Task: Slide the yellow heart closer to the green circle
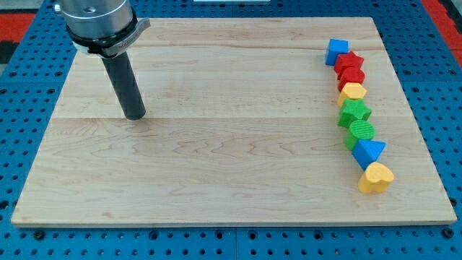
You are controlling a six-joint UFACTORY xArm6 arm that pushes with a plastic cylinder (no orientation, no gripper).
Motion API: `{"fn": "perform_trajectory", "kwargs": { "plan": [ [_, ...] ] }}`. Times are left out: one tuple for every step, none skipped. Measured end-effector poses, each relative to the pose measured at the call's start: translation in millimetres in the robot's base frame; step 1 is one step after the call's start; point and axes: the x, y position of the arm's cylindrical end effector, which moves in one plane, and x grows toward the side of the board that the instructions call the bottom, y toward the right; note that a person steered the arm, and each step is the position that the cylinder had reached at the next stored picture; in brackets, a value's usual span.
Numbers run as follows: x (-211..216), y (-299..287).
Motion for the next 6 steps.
{"fn": "perform_trajectory", "kwargs": {
  "plan": [
    [0, 0],
    [10, 0],
    [19, 1],
    [27, 1],
    [40, 14],
    [47, 42]
  ]
}}
